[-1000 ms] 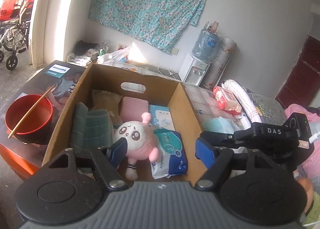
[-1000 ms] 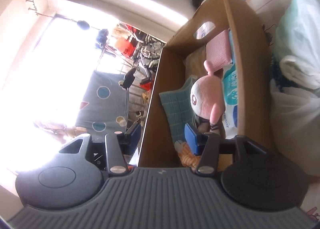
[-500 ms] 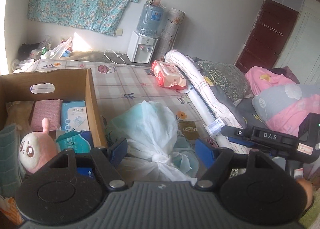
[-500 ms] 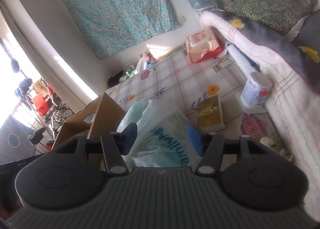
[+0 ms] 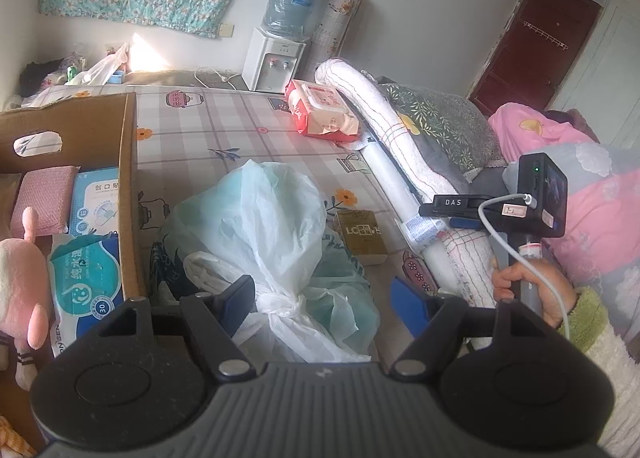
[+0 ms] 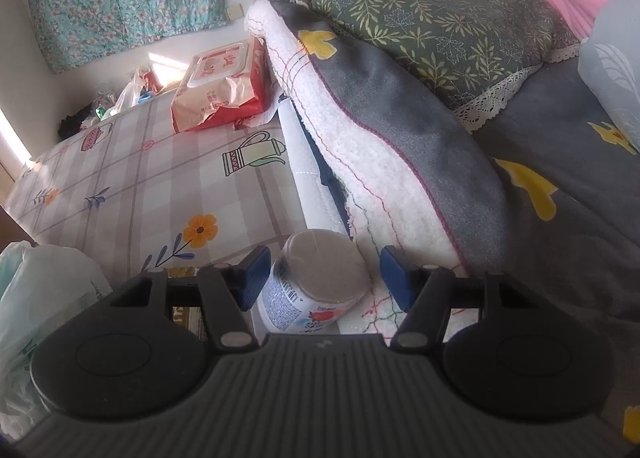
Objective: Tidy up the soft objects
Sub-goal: 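Move the right tool back over the bed toward the white yogurt cup, then close the right tool around the white yogurt cup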
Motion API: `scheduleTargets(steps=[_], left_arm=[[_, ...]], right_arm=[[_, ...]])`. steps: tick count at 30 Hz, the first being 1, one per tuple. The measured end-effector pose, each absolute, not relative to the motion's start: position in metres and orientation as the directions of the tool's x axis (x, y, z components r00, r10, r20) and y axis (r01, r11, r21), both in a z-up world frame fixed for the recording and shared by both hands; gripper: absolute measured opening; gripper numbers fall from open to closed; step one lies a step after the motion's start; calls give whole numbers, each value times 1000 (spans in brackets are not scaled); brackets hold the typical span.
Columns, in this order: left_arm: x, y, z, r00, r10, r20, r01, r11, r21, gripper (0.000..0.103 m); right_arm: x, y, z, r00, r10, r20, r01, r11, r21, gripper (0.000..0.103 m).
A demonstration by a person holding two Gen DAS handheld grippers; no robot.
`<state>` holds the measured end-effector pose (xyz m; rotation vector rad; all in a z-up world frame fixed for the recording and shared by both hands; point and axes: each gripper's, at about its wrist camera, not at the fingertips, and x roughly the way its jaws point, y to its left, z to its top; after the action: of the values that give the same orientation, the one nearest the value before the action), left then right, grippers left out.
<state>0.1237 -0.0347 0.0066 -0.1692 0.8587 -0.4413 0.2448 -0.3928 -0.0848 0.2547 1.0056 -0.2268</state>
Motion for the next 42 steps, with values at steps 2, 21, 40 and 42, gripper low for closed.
scheduleTargets(steps=[2, 21, 40, 42], left_arm=[[125, -35, 7, 568, -445, -692, 305, 895, -325, 76], [102, -34, 9, 563, -476, -676, 345, 878, -332, 76], [60, -54, -6, 499, -508, -702, 434, 848, -305, 76], [58, -60, -11, 481, -513, -711, 449, 841, -302, 76]], right_arm=[[247, -392, -87, 514, -74, -855, 303, 948, 100, 59], [180, -393, -27, 645, 136, -752, 322, 844, 429, 49], [53, -330, -85, 507, 582, -636, 385, 507, 771, 49], [51, -330, -86, 514, 580, -632, 390, 499, 774, 49]])
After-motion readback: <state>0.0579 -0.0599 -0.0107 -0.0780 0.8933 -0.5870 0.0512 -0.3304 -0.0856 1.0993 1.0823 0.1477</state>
